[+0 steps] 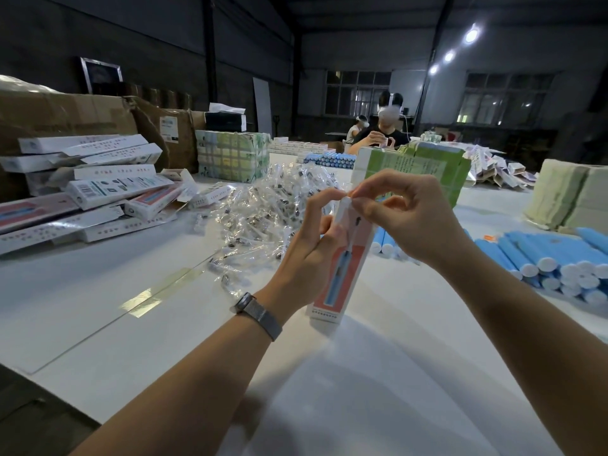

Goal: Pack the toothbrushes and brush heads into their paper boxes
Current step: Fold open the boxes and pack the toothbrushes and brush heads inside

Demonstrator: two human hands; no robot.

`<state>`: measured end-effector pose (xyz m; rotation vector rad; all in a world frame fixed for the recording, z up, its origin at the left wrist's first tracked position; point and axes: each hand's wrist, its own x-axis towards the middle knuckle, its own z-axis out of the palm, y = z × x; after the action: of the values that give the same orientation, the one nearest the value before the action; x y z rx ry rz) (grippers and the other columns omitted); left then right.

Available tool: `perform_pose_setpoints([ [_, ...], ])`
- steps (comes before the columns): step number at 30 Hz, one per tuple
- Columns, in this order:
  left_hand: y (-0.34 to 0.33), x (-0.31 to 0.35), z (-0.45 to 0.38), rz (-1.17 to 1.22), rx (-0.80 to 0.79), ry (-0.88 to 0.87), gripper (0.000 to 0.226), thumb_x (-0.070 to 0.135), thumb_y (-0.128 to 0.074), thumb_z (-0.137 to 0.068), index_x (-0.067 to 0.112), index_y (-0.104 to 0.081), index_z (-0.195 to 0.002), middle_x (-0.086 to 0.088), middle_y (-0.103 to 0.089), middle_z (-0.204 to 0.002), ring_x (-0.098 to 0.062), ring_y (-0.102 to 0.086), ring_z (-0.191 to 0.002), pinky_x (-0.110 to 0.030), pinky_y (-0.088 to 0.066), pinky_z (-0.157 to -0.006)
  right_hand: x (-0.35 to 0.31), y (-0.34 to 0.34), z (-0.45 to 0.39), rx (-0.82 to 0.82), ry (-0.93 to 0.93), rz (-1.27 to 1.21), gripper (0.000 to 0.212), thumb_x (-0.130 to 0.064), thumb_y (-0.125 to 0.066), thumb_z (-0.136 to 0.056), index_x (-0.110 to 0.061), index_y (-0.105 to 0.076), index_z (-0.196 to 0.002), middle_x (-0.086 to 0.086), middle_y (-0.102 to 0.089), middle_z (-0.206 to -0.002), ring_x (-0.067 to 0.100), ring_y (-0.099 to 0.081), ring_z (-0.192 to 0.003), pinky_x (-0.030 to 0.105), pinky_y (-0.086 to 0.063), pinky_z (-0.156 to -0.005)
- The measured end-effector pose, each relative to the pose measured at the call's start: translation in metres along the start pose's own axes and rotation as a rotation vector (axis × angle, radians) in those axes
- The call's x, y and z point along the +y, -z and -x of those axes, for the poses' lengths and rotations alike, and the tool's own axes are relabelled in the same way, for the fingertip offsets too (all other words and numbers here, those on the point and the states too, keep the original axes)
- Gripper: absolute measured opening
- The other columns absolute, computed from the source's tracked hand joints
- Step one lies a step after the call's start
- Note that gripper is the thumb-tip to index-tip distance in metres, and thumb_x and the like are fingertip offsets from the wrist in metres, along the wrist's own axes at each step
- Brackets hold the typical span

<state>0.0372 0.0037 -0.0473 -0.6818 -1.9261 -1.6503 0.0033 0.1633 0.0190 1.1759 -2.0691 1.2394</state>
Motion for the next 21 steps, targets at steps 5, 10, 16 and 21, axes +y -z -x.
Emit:
perform_pose_setpoints([
  [5,0.003,0.001,-0.001,0.015,-0.003,0.018,0.033,0.021,-0.04,-0.099,0.048,-0.039,-0.117,-0.032,-0.057,-0.108,-0.052,-0.059,-0.089,-0.069,-0.051,-0.078,-0.001,-0.002,0.002,-0.056,-0.005,0.011,0.02,-0.005,-0.07,-0.087,-0.02,-0.07,-0.101,-0.003,-0.067,-0.098,0.01,-0.063,-0.093,0.024,-0.057,-0.077],
  [10,0.006,0.0,-0.003,0.014,-0.019,0.013,0.03,0.024,-0.042,-0.096,0.049,-0.04,-0.112,-0.026,-0.06,-0.1,-0.033,-0.061,-0.079,-0.051,-0.056,-0.079,-0.003,-0.002,-0.002,-0.044,-0.03,-0.062,0.018,0.002,-0.071,-0.085,-0.008,-0.074,-0.099,0.007,-0.071,-0.096,0.012,-0.066,-0.089,0.02,-0.056,-0.074],
  [16,0.007,-0.002,-0.002,-0.013,0.007,0.013,0.029,0.03,-0.045,-0.092,0.051,-0.04,-0.11,-0.036,-0.054,-0.095,-0.049,-0.055,-0.079,-0.068,-0.049,-0.077,-0.004,-0.007,-0.005,-0.026,-0.086,-0.01,0.016,0.001,-0.071,-0.086,-0.009,-0.077,-0.097,0.003,-0.075,-0.091,0.014,-0.073,-0.083,0.032,-0.061,-0.078],
  [21,0.007,-0.004,0.001,-0.088,0.077,-0.008,0.025,0.036,-0.045,-0.097,0.055,-0.038,-0.111,-0.03,-0.058,-0.091,-0.05,-0.059,-0.079,-0.068,-0.051,-0.07,0.0,-0.021,-0.005,0.042,-0.118,0.021,0.019,-0.002,-0.066,-0.09,-0.015,-0.076,-0.097,0.0,-0.075,-0.091,0.019,-0.071,-0.078,0.036,-0.06,-0.072],
])
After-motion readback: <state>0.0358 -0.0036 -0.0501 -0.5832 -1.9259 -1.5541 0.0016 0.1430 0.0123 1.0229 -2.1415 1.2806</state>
